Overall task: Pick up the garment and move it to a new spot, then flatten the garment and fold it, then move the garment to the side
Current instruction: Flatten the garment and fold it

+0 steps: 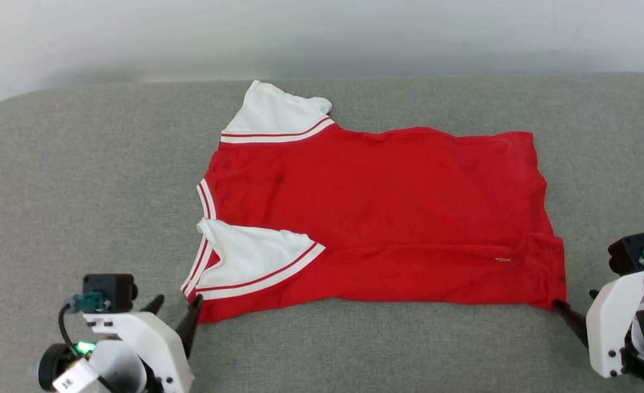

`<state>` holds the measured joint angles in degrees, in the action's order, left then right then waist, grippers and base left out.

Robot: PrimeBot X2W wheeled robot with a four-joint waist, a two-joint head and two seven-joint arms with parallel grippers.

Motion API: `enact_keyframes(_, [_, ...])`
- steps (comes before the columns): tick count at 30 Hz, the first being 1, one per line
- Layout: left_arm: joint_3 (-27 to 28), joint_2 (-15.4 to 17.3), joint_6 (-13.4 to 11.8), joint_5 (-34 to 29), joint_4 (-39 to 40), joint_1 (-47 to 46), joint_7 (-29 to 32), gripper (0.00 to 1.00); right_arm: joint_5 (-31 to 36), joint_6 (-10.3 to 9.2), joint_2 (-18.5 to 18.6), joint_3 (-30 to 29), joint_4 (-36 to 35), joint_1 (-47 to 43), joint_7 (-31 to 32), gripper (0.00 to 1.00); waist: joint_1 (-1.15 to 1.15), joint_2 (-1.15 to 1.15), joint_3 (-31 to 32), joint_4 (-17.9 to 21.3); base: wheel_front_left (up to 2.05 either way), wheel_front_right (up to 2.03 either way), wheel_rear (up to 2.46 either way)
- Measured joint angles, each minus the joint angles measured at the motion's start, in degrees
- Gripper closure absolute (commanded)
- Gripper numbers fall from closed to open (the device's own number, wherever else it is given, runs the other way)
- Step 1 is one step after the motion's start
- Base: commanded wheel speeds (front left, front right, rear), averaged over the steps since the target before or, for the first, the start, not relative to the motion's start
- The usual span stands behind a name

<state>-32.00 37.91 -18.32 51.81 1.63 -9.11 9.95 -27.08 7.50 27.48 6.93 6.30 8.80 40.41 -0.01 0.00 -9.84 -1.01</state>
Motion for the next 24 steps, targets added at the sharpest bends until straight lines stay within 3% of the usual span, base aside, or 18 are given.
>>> enact_keyframes(5, [-0.2, 0.9, -4.0, 0.3, 5.3, 2.0, 2.6, 0.0, 2.8, 0.0, -4.9, -5.6, -7.9, -4.0, 4.5, 0.0, 0.0, 0.0, -1.1, 0.6, 0.0, 0.0, 0.0])
enact_keyframes(12, [-0.7, 1.6, -6.5, 0.3, 7.0, 2.0, 5.6, 0.0, 4.6, 0.0, -9.0, -8.5, -15.0, -5.9, 6.4, 0.0, 0.0, 0.0, -3.7, 1.6, 0.0, 0.0, 0.0])
enact_keyframes(24, [-0.9, 2.9, -9.0, -1.1, 3.6, -0.4, 8.2, 0.0, 3.9, 0.0, -9.4, -7.3, -19.9, -6.0, 5.1, 0.0, 0.01, 0.0, -8.5, 4.0, 0.0, 0.0, 0.0])
